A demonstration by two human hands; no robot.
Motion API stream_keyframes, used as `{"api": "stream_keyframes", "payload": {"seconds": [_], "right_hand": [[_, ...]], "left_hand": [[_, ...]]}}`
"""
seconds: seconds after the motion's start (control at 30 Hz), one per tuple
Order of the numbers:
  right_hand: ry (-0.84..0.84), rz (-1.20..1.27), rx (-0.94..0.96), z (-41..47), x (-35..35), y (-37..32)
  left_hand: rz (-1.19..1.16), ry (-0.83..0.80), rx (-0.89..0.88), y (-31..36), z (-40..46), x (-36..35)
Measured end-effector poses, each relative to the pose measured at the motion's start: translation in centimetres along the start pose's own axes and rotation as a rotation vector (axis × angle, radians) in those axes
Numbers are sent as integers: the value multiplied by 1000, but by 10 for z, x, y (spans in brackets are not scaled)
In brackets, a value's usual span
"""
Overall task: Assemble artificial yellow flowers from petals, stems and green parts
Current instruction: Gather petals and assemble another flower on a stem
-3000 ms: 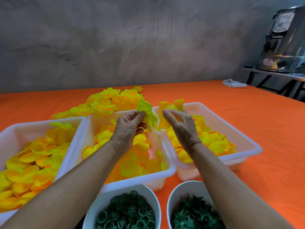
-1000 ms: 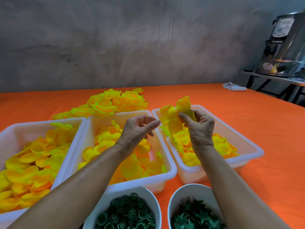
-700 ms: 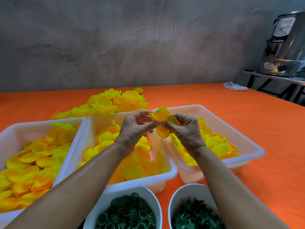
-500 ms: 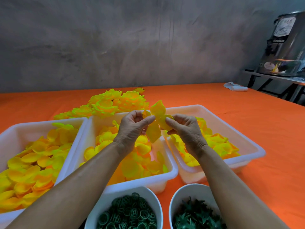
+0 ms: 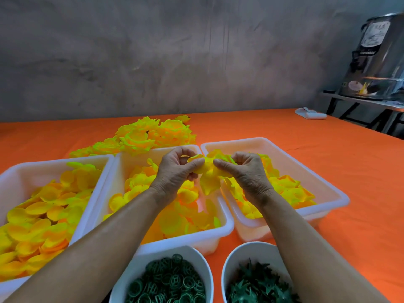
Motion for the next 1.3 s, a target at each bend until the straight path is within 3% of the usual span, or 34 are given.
{"api": "stream_keyframes", "payload": {"seconds": [0.33, 0.53, 0.67, 0.77, 0.87, 1.1, 1.3], "right_hand": [[-71, 23, -70, -1, -5, 0], [37, -4, -7, 1, 4, -3], [-14, -11, 22, 1, -2, -2], [-98, 15, -16, -3, -13, -1], [-158, 46, -20, -5, -20, -5], [-99, 135, -66, -4, -13, -10], [22, 98, -95, -1, 3, 0]], "left_hand": [[-18, 108, -69, 8, -3, 12], [420, 318, -356, 31, -19, 8], [438, 84, -342, 26, -21, -19], [544, 16, -330, 19, -21, -31], [405, -48, -294, 16, -19, -33], [46, -119, -80, 9, -13, -26], [-102, -8, 10, 6, -5, -7]]}}
Point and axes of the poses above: each hand's wrist, its own z-axis towards the middle knuckle, its own x-axis out of the back of the hand, y = z × x, the point moved 9 cm from there along z, towards the middle knuckle, and after that the axes turned 13 degrees about x, right-handed, at the moved point
